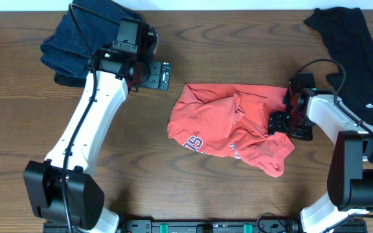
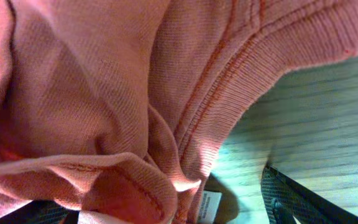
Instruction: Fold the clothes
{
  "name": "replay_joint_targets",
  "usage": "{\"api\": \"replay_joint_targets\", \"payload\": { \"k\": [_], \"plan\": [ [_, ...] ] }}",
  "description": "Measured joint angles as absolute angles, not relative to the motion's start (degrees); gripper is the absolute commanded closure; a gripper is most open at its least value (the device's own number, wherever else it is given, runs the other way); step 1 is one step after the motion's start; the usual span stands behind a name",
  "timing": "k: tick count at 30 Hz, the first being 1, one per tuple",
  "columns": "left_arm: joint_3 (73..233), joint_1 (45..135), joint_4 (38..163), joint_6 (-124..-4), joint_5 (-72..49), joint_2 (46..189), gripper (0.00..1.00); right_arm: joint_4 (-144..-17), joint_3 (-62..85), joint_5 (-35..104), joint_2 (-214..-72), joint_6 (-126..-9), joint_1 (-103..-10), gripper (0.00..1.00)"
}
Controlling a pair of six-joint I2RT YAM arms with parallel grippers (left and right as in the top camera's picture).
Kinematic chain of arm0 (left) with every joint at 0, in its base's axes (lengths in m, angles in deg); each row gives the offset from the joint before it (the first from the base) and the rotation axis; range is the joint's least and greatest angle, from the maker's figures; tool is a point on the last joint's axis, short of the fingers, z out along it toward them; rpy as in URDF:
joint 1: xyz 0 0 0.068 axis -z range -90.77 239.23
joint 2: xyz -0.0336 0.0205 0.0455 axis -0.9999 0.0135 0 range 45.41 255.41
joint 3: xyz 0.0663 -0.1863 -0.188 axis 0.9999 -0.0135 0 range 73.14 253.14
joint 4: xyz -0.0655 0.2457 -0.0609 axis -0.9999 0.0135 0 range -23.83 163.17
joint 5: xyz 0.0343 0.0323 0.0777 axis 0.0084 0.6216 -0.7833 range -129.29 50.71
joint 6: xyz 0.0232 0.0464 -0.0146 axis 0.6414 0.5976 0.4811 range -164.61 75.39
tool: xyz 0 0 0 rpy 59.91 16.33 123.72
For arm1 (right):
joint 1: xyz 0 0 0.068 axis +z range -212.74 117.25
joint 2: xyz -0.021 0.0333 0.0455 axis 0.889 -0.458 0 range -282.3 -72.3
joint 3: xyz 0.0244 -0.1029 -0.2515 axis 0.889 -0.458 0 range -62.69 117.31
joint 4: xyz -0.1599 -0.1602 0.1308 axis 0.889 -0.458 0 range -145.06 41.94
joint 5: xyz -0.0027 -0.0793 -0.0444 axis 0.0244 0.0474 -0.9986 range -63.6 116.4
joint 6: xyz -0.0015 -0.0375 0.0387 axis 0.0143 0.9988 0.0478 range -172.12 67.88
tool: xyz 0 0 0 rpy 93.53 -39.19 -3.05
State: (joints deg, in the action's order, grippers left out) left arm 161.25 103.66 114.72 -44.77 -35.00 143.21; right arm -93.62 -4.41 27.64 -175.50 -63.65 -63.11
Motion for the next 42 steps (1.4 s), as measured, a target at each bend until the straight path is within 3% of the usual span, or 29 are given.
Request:
{"api": "replay_joint_targets", "payload": {
  "k": [7, 23, 33, 35, 38, 42],
  "plan": [
    [160.8, 103.7, 114.8, -44.8, -35.0, 143.2, 0.02, -92.7, -4.6, 27.4, -175.4, -63.9, -63.1, 0.23],
    [160.8, 103.7, 114.8, -44.8, -35.0, 143.2, 0.02, -83.9, -5.4, 26.4, -175.1, -64.2, -65.2, 0.25],
    [160.8, 103.7, 114.9, -44.8, -35.0, 143.2, 0.02, -77.9, -6.9, 29.6, -174.5, -62.5, -68.6, 0.48],
    [160.8, 103.7, 115.0, -44.8, -35.0, 143.2, 0.02, -77.5, -7.2, 30.9, -174.4, -62.1, -68.7, 0.59],
    [160.8, 103.7, 115.0, -44.8, -35.0, 143.2, 0.02, -77.0, -7.8, 33.3, -174.3, -61.8, -68.7, 0.96],
    [160.8, 103.7, 115.0, -44.8, -35.0, 143.2, 0.02, -75.8, -8.2, 36.1, -174.3, -62.8, -68.9, 0.99]
  ]
}}
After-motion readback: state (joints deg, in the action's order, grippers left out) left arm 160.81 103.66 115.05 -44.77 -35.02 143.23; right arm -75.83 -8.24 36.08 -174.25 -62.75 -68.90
